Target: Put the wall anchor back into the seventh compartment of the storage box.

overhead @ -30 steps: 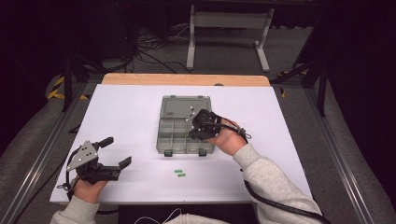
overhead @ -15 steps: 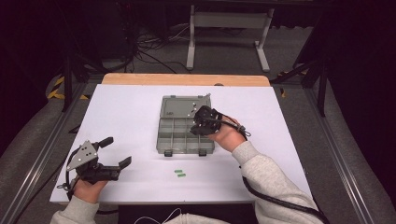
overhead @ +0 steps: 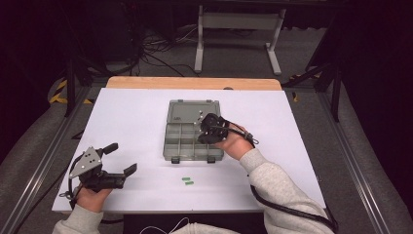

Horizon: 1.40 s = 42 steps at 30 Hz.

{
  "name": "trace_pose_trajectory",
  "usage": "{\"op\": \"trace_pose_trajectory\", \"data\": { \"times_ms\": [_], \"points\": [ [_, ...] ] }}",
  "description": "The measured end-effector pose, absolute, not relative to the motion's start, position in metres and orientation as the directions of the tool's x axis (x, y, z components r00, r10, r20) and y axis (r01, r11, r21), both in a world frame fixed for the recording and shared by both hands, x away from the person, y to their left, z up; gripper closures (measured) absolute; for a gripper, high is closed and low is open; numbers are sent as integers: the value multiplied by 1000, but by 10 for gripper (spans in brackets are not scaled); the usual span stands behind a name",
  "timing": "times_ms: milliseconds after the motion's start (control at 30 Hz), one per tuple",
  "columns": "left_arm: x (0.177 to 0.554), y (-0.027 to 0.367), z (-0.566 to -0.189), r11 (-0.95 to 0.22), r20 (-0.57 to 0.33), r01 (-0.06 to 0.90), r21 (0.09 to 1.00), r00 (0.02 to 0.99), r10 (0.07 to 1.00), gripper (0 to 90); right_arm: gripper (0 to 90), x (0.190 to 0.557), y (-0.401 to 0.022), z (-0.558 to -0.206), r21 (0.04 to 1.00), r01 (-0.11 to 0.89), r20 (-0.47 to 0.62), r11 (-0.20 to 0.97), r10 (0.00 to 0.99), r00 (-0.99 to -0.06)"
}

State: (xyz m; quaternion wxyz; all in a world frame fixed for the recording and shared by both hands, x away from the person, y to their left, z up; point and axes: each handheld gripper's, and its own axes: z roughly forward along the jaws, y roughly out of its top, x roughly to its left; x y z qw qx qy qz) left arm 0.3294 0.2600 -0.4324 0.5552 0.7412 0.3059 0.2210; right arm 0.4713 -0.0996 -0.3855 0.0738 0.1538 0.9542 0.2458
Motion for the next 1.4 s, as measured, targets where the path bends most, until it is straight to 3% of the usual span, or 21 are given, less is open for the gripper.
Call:
{"op": "trace_pose_trajectory", "data": {
  "times_ms": [733, 1033, 1400],
  "points": [
    [330, 260, -433, -198, -13, 210, 957, 717, 696, 25, 835, 470, -94, -410, 444, 271, -40, 854, 322, -946],
    [330, 259, -433, -197, -15, 209, 958, 722, 692, 26, 704, 467, -99, -401, 496, 264, -23, 827, 316, -948],
    [330, 259, -433, -198, -13, 208, 958, 721, 693, 26, 396, 448, -95, -376, 583, 233, -31, 779, 307, -951]
  ]
}}
